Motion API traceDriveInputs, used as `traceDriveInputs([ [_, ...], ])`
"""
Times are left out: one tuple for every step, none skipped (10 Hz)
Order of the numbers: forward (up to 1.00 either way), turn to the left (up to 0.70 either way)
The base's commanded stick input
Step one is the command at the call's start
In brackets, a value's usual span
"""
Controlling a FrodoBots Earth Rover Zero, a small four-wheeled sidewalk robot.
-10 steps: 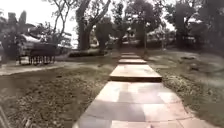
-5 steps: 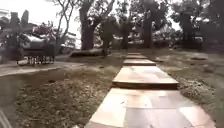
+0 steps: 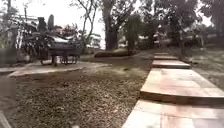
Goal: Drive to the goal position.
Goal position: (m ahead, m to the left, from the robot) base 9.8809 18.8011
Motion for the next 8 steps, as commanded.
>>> traceDriveInputs([
  [1.00,0.00],
  [1.00,0.00],
  [1.00,0.00],
  [1.00,0.00],
  [1.00,0.00],
  [1.00,-0.24],
  [1.00,-0.38],
  [1.00,-0.40],
])
